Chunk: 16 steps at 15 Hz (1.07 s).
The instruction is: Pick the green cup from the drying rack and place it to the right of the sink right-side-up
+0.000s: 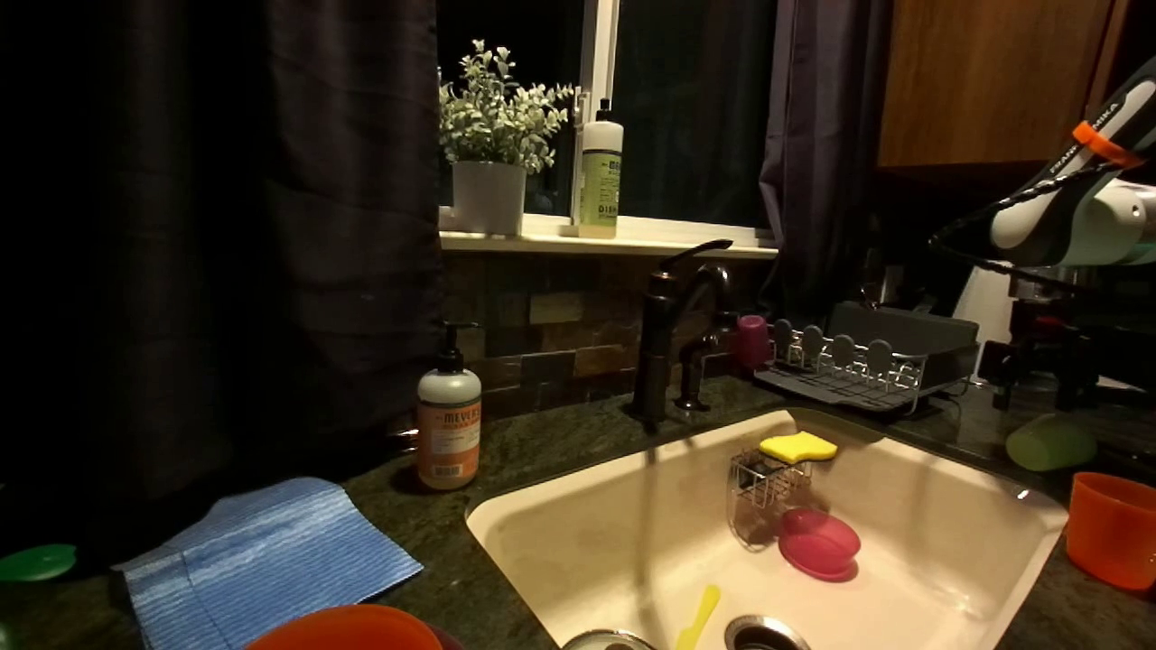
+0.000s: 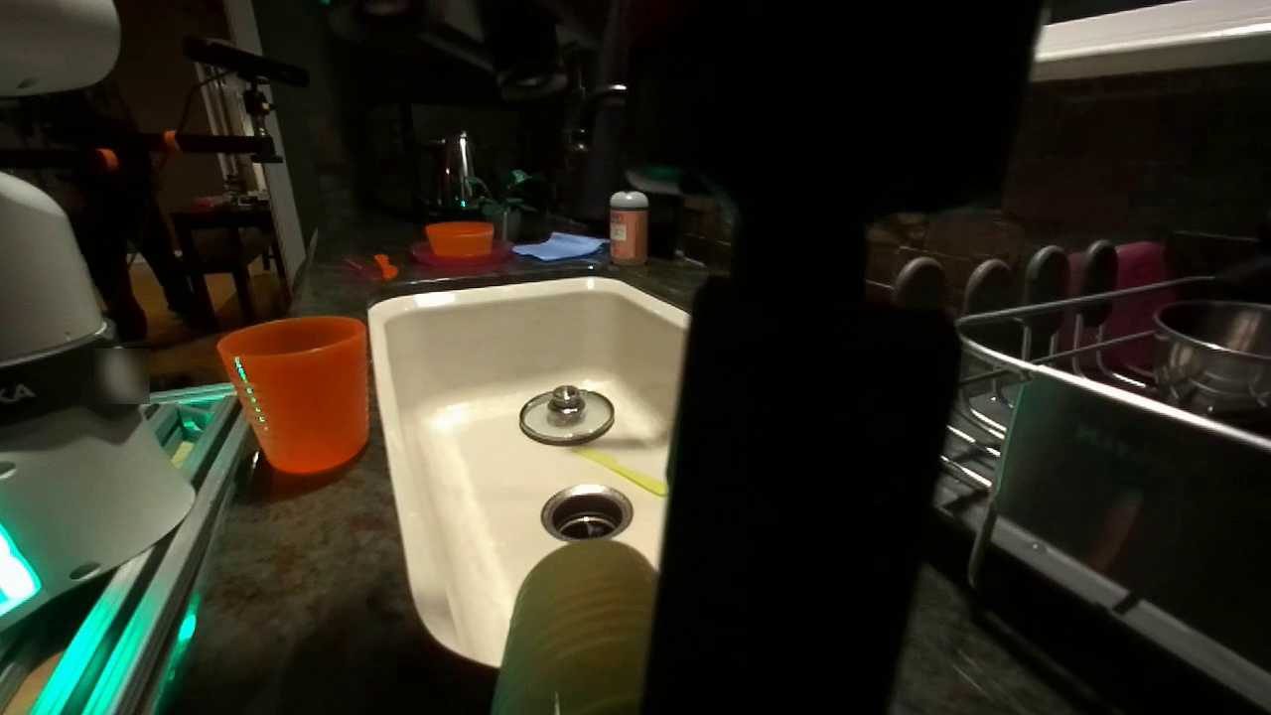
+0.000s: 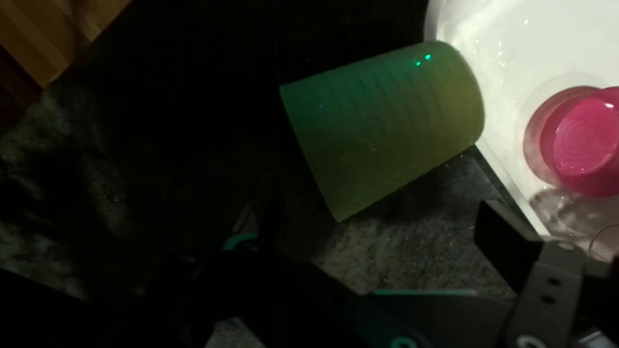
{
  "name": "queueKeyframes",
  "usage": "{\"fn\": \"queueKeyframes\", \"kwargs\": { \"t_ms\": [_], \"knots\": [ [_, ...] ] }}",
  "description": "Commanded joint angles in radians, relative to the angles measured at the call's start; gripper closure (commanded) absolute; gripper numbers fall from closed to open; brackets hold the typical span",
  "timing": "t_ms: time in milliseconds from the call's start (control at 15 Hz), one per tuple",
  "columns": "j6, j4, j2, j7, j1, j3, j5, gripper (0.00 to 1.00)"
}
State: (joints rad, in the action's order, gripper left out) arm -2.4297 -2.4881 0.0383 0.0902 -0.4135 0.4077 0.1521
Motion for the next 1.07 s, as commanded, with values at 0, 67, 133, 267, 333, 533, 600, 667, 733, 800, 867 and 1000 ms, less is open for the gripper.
{"fn": "queueKeyframes", "kwargs": {
  "t_ms": [0,67,133,267,333,533,600,667,733,800,867,1000],
  "knots": [
    [0.016,-0.008,-0.005,-0.032,-0.003,0.005,-0.041,0.0],
    [0.013,-0.011,-0.006,-0.041,-0.003,0.006,-0.046,0.0],
    [0.011,-0.013,-0.008,-0.047,-0.004,0.007,-0.055,0.0],
    [0.008,-0.018,-0.009,-0.055,-0.004,0.009,-0.072,0.0],
    [0.006,-0.02,-0.009,-0.06,-0.004,0.009,-0.08,0.0],
    [-0.005,-0.027,-0.011,-0.061,-0.004,0.011,-0.113,0.0],
    [-0.009,-0.029,-0.012,-0.06,-0.004,0.012,-0.125,0.0],
    [-0.012,-0.031,-0.014,-0.056,-0.004,0.013,-0.139,0.0],
    [-0.016,-0.032,-0.016,-0.055,-0.005,0.014,-0.15,0.0],
    [-0.018,-0.032,-0.018,-0.053,-0.005,0.014,-0.16,0.0],
    [-0.023,-0.033,-0.02,-0.053,-0.005,0.015,-0.168,0.08],
    [-0.027,-0.035,-0.023,-0.051,-0.006,0.017,-0.179,0.16]
  ]
}}
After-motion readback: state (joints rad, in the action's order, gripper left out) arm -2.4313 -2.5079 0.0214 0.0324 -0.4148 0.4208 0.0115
